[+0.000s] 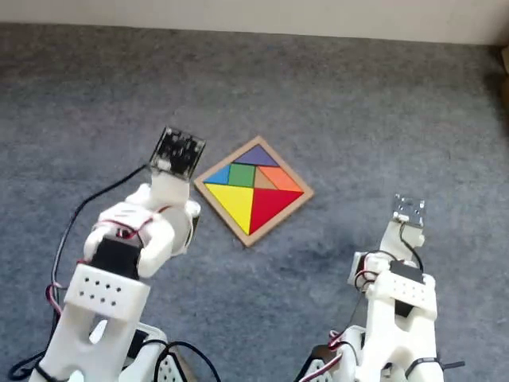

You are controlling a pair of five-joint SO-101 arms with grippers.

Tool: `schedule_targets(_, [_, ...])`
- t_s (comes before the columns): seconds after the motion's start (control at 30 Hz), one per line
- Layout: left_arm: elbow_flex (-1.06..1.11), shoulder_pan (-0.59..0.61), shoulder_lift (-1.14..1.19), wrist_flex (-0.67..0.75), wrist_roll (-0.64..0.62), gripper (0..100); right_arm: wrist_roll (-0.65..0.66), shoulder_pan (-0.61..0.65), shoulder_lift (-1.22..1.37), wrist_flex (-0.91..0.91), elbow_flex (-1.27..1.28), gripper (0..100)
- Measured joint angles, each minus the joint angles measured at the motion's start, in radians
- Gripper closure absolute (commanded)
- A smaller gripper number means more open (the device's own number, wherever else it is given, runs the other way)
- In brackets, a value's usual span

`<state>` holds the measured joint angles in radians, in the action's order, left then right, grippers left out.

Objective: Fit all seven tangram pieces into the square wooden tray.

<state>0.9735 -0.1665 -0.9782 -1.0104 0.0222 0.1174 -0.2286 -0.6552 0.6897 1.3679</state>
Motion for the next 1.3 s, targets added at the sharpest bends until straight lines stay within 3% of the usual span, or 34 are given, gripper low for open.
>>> schedule_targets(0.2, [0.146, 0.0, -0.161, 0.003, 0.0, 99, -0.066, 0.0, -0.084, 0.052, 0.015, 99.4])
schedule_targets(0.4, [0.295, 0.002, -0.331, 0.003, 0.0, 99, -0.083, 0.023, -0.41, 0.132, 0.158, 99.4])
schedule_targets(0.67, [0.488, 0.152, -0.559, 0.015, 0.0, 99, -0.089, 0.08, -0.968, 0.169, 0.31, 99.4])
schedule_targets(0.77, [0.563, 0.206, -0.654, 0.015, 0.0, 99, -0.089, 0.092, -1.129, 0.282, 0.31, 99.4])
schedule_targets(0.93, [0.695, 0.272, -0.798, 0.018, 0.0, 99, -0.089, 0.1, -1.149, 0.342, 0.308, 99.4])
schedule_targets(1.13, [0.703, 0.292, -0.801, 0.057, 0.0, 99, -0.089, 0.1, -1.143, 0.437, 0.308, 99.4])
schedule_targets(1.3, [0.703, 0.293, -0.799, -0.086, 0.0, 99, -0.089, 0.1, -1.143, 0.505, 0.308, 99.4])
